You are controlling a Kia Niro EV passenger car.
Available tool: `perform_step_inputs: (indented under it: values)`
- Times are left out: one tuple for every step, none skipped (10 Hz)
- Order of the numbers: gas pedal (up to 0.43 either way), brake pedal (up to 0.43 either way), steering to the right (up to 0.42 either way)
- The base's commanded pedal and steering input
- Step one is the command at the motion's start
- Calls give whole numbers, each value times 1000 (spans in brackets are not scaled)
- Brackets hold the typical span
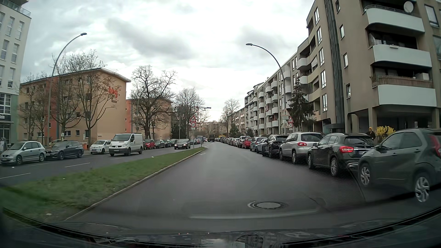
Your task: Follow the waypoints while adhering to traffic rules and regulations
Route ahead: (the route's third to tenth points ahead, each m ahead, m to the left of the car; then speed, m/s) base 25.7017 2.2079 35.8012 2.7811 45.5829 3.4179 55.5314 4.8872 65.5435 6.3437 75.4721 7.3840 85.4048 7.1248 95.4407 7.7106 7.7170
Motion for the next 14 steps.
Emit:
perform_step_inputs:
  values:
    - [67,12,-10]
    - [67,12,-10]
    - [67,12,-10]
    - [59,12,-10]
    - [8,12,-9]
    - [8,12,-8]
    - [8,12,-8]
    - [0,12,-8]
    - [0,12,-8]
    - [0,12,-8]
    - [0,12,-8]
    - [0,12,-8]
    - [0,12,-8]
    - [0,12,-8]
